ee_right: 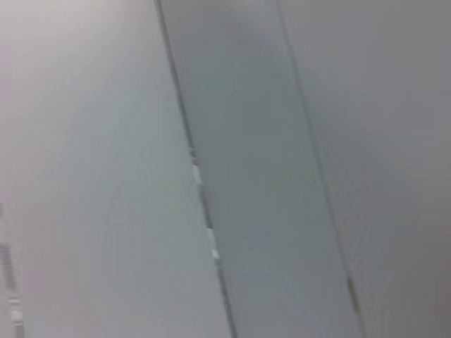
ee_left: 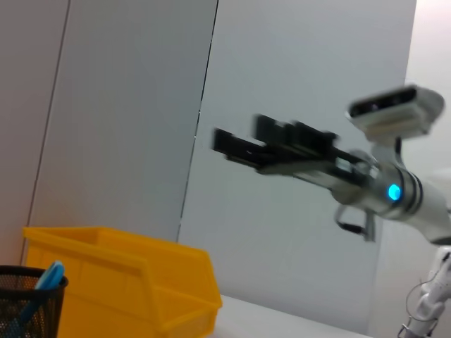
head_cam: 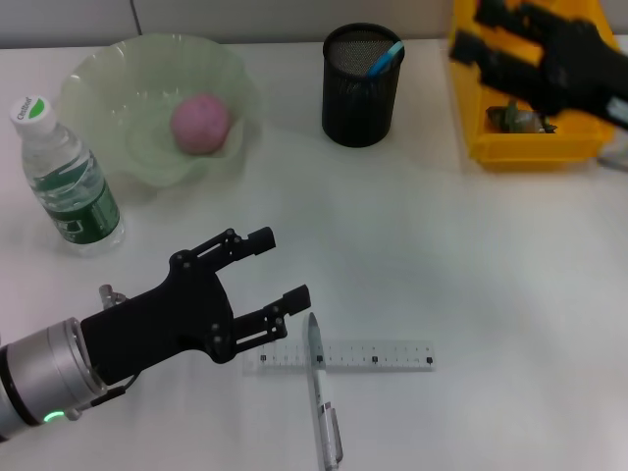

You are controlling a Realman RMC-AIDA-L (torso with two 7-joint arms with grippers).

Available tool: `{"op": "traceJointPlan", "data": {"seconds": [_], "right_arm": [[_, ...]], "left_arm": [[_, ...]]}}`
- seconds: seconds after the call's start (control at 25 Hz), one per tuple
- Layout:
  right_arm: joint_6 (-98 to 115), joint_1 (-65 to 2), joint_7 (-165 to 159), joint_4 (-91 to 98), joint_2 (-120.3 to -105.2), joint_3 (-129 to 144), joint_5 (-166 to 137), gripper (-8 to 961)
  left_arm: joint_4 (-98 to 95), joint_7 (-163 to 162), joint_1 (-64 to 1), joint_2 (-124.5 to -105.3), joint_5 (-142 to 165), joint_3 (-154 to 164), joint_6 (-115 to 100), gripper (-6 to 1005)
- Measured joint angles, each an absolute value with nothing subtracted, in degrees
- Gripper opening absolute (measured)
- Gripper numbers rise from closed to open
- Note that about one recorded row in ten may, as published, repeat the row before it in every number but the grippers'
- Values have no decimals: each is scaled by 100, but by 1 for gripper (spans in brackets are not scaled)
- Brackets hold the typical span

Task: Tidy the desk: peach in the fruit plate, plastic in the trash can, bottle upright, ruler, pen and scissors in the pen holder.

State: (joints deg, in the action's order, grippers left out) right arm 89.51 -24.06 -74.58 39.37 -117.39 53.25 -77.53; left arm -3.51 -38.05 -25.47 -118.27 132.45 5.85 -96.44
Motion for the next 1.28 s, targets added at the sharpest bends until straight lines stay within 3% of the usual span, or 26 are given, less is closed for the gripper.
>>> {"op": "traceJointPlan", "data": {"seconds": [0.32, 0.72, 1.04, 1.28], "right_arm": [[10091, -2152, -6775, 3221, -11412, 5296, -8321, 669], [10313, -2091, -6768, 3259, -11359, 5291, -9520, 668], [10288, -2212, -7223, 3789, -11477, 5328, -10439, 667], [9967, -2382, -8260, 4815, -11841, 5329, -11250, 666]], "left_arm": [[-540, -3919, -2567, -11823, 13245, 636, -9760, 784], [-1161, -4153, -2566, -11821, 13254, 1470, -9890, 784], [-1625, -4439, -2533, -11817, 13255, 1817, -9942, 784], [-1841, -4519, -2510, -11784, 13255, 1919, -10048, 784]]}}
